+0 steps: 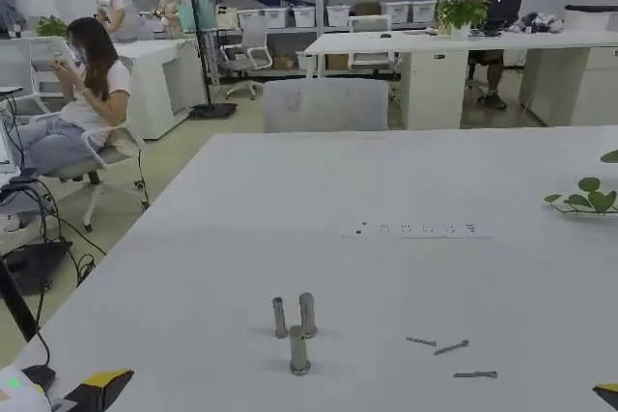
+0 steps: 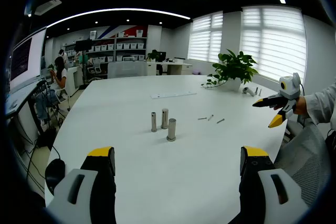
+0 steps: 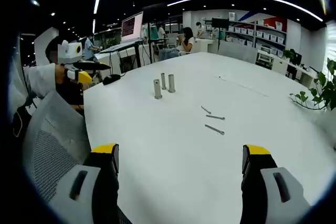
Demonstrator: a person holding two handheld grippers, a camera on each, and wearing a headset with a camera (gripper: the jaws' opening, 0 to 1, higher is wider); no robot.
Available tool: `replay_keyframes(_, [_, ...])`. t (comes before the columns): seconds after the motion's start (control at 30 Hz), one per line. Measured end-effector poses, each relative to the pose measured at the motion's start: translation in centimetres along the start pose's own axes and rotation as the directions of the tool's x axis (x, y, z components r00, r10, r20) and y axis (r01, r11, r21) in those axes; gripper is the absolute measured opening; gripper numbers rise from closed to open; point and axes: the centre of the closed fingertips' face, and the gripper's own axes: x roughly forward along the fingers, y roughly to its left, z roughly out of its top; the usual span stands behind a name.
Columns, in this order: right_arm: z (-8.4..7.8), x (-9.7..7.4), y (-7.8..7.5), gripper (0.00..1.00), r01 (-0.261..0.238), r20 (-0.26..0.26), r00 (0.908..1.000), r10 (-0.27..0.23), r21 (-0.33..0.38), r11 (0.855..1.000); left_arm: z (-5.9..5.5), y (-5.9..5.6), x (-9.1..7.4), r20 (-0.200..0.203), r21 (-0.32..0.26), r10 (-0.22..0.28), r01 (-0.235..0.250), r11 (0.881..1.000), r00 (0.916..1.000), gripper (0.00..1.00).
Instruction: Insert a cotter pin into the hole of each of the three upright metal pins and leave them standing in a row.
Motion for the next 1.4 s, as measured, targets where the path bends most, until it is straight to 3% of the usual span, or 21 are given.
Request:
replay_keyframes(0.67, [-0.02,0.08,0.19,1.00,-0.001,-0.005,1.0000,0.001,0.002,1.000,0.27,-0.34,-0.15,0.005,0.003,-0.008,0.008,1.000,1.0000,1.00])
replay_keyframes(1.4, [0.02,0.16,0.44,1.00,-0.008,-0.010,0.9999,0.008,-0.005,1.000,0.17,0.04,-0.06,-0.003,0.009,-0.023,0.024,1.000,0.9997,1.00])
